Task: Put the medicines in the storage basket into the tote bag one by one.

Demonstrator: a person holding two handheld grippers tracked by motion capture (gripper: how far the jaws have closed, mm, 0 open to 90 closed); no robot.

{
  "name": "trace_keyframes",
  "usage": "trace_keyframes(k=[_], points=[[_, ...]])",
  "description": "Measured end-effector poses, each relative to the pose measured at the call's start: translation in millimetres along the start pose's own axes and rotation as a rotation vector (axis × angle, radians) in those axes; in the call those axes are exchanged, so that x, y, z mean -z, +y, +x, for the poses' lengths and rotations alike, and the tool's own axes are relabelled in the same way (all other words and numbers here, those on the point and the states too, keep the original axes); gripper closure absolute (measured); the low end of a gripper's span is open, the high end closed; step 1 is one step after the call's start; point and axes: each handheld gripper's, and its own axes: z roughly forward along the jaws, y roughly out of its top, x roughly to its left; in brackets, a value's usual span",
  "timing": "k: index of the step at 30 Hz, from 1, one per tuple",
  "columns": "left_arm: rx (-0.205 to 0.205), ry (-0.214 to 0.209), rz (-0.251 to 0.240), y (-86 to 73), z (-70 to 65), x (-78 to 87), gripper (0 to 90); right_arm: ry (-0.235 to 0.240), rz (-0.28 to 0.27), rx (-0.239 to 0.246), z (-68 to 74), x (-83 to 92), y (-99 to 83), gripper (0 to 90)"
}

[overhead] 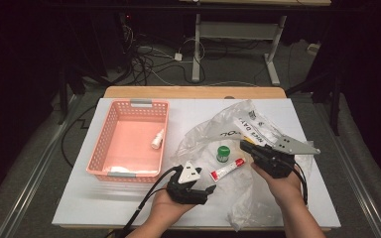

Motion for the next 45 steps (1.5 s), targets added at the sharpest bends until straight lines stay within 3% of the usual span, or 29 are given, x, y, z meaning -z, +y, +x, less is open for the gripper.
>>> trace_keyframes(k=[3,7,15,18,23,28,33,37,45], points=[[0.003,0.004,0.018,-7.1,-0.7,1.5,25.8,-0.003,0.003,-0.002,-1.2,1.0,-1.0,90.0],[-0.025,0.009,0.057,-10.0,-5.3,-1.2,25.7,-0.008,0.0,-0.004,-1.8,4.1,-1.0,90.0],[-0.024,-0.014,0.05,-7.2,-12.4,1.0,25.7,-0.009,-0.006,-0.006,-4.6,7.9,-1.0,90.0],[-0.01,-0.033,0.034,-7.5,-15.3,10.6,25.7,-0.01,-0.008,-0.007,-5.4,9.2,-1.3,90.0],[-0.016,-0.018,-0.008,-8.8,-14.7,38.2,25.7,-0.012,-0.005,-0.007,-4.0,9.2,-1.2,90.0],[0.012,0.023,-0.033,-17.1,-1.1,70.4,20.9,-0.012,-0.006,-0.004,-1.9,8.0,-0.3,90.0],[0.068,0.076,-0.103,-27.4,18.9,101.7,14.1,-0.009,-0.003,0.0,-1.4,6.5,-0.4,90.0],[0.156,0.11,-0.124,-28.1,36.3,111.5,0.0,-0.011,-0.002,-0.002,-1.0,5.9,-0.4,90.0],[0.184,0.223,-0.147,-19.7,63.2,125.9,0.0,-0.015,-0.005,-0.007,-2.7,7.3,-0.6,90.0]])
